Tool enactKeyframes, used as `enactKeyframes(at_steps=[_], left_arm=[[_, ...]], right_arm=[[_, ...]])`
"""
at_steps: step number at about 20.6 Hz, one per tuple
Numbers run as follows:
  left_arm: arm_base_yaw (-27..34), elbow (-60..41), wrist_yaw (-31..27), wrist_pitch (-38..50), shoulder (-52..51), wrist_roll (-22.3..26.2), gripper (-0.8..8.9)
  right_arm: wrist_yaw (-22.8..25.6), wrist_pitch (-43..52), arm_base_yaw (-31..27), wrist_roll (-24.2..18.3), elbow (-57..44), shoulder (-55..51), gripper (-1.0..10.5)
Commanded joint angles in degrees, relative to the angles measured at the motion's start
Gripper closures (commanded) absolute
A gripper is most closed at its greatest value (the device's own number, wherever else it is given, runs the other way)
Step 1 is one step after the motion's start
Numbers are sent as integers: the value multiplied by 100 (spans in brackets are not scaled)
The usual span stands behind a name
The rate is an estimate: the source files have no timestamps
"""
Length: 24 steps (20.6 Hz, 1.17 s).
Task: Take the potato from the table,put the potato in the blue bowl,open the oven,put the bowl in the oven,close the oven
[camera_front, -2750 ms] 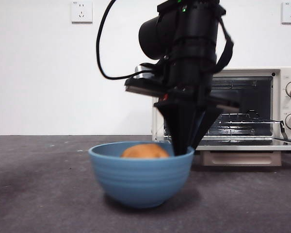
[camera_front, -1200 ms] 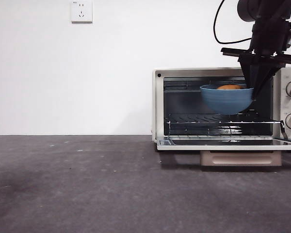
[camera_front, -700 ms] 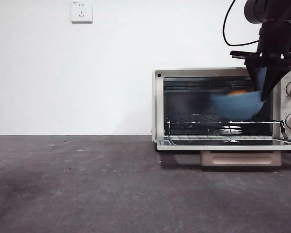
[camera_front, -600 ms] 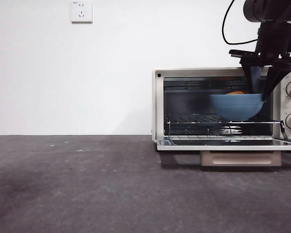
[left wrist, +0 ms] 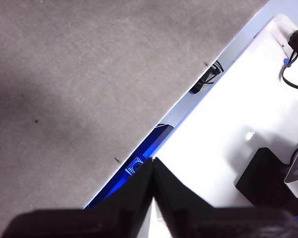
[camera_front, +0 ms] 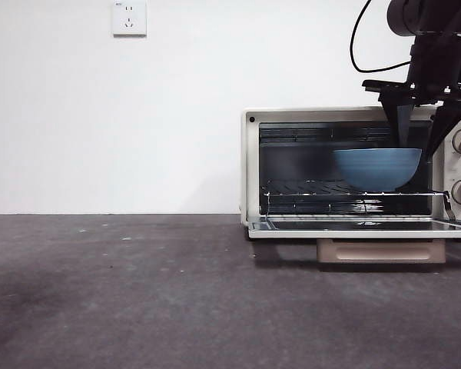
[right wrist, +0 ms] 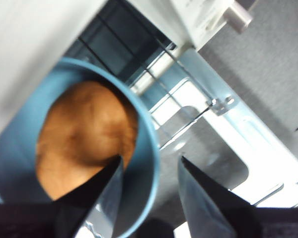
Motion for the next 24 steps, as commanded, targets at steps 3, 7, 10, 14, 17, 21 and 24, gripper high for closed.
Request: enactKeyframes(at_steps=[3, 7, 10, 14, 17, 21, 24], left_arm=[[17, -28, 26, 31, -15, -37, 819], [17, -28, 26, 66, -13, -42, 819], [17, -28, 26, 254, 15, -136, 819], [17, -28, 247, 870, 243, -662, 819], [17, -28, 905, 1493, 597, -872, 819], [17, -28, 1537, 2551, 1322, -1394, 819], [17, -28, 1840, 3281, 2024, -1764, 819]], right_arm=[[365, 46, 15, -621, -13, -286, 759], [494, 133, 15, -1453, -13, -981, 759], [468, 7, 22, -2404, -13, -1700, 760], [496, -103, 24, -3366, -13, -2793, 760], [603, -103, 17, -3910, -13, -3462, 760], [929, -184, 20, -4656, -13, -4258, 760], [1054, -378, 20, -4900, -13, -4787, 761]])
